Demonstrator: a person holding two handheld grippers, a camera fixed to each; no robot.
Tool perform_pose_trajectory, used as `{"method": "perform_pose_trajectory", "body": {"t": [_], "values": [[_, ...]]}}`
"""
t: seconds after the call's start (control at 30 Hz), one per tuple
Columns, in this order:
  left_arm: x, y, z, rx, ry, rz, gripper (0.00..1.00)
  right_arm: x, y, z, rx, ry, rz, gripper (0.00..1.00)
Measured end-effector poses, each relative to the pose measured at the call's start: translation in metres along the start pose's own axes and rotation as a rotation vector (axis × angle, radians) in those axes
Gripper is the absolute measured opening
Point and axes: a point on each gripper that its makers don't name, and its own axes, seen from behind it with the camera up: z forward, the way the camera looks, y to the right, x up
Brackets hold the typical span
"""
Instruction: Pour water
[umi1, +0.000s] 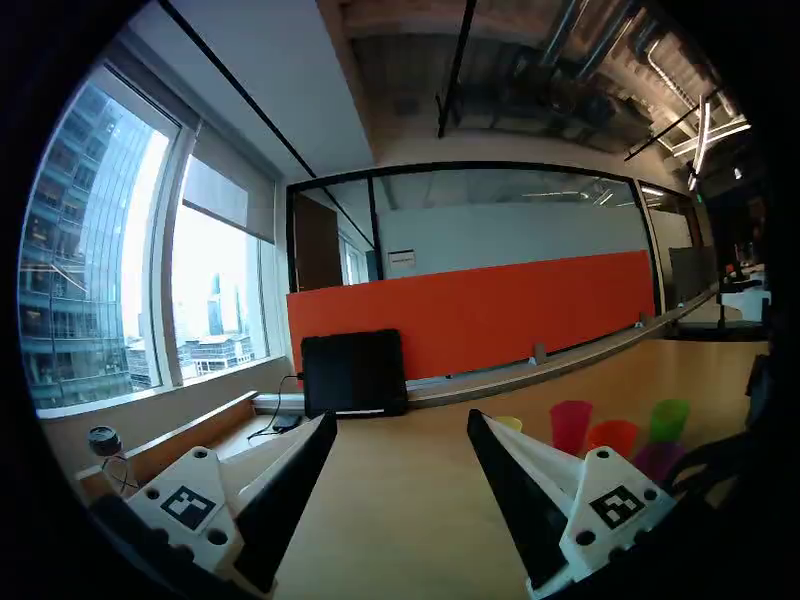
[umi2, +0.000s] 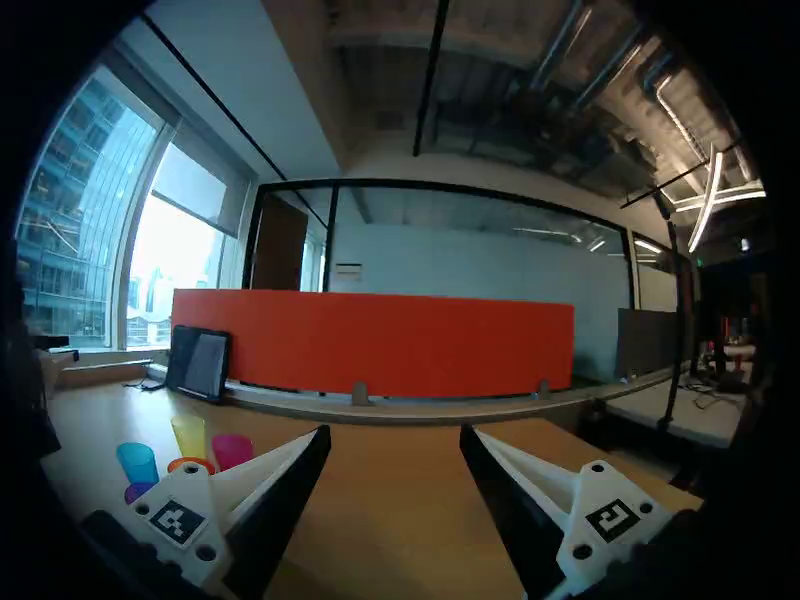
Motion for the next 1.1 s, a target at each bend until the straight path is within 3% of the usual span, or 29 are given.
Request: {"method": "perform_pose_trajectory", "body": {"t": [0.37,1.1], "values": [[-0.021,0.000,0.002,0.018,0.000,-0.015,0.97,-0.005,-0.008,0.000,0.014,-0.019,0.005,1.00],[-0.058,0.004,0.006,0.031,-0.023,-0.108,0.97,-0.005,-0.010,-0.004,0.008,-0.041,-0.002,1.00]]}}
